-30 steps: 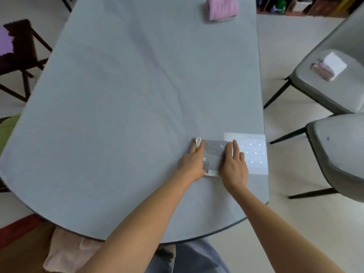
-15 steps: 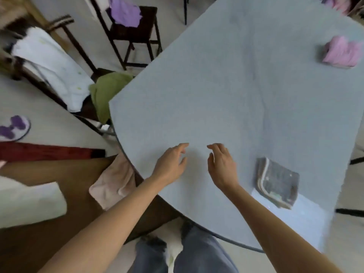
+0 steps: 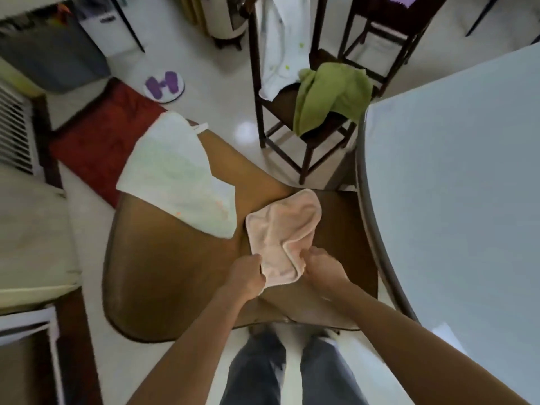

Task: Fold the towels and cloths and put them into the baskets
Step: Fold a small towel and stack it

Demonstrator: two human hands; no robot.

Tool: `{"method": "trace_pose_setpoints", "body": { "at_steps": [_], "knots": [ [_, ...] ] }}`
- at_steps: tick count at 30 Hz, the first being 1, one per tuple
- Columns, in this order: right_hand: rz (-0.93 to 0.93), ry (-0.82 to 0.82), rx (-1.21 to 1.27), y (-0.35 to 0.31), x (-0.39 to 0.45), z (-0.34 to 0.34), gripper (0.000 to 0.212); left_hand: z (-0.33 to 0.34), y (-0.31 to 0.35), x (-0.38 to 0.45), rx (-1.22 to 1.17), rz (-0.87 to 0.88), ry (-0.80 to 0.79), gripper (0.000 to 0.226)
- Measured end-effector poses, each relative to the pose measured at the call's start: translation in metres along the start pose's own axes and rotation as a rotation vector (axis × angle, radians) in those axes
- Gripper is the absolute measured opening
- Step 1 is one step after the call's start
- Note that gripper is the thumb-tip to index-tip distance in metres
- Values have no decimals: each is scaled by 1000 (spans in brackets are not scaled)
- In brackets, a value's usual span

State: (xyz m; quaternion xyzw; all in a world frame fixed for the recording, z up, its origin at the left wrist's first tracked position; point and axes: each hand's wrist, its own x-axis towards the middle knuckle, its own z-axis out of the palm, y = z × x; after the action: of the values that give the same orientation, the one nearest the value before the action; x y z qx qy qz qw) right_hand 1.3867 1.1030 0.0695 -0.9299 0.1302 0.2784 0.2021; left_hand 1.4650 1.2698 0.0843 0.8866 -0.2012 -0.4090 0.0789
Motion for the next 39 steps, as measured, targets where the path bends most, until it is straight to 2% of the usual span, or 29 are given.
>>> {"method": "trace_pose_setpoints", "body": {
  "at_steps": [6, 11, 13, 17, 20, 22, 24, 27, 31, 34, 37, 39],
  "knots": [
    [-121, -75, -311, 25, 66, 39, 59, 63, -12, 60, 100, 80, -74, 36],
    [-449, -66, -665, 46, 118, 66, 65, 117, -16, 107, 290, 151, 57, 33],
    [-554, -73, -768, 53, 136, 81, 69, 138, -21, 117, 330, 158, 109, 41],
    [-596, -56, -818, 64, 158, 108, 73, 171, -27, 126, 336, 92, 143, 67],
    [-520, -34, -772, 64, 157, 112, 63, 178, -27, 128, 376, 70, 160, 73],
    [-368, -43, -642, 69, 149, 115, 55, 179, -25, 126, 375, 49, 186, 61],
    [-258, 53, -503, 72, 136, 119, 40, 178, -24, 120, 334, 17, 204, 47],
    [-210, 158, -383, 76, 114, 124, 41, 170, -24, 113, 303, 17, 195, 32],
    [-112, 201, -284, 73, 75, 120, 38, 154, -34, 104, 315, 2, 163, 20],
    [-16, 219, -67, 72, 54, 113, 19, 130, -42, 101, 395, 36, 226, 16],
    [28, 236, 46, 65, 34, 107, 22, 105, -47, 96, 271, 111, 281, 14],
    [37, 218, 90, 61, 25, 106, 31, 99, -47, 90, 212, 197, 216, 16]
  ]
}}
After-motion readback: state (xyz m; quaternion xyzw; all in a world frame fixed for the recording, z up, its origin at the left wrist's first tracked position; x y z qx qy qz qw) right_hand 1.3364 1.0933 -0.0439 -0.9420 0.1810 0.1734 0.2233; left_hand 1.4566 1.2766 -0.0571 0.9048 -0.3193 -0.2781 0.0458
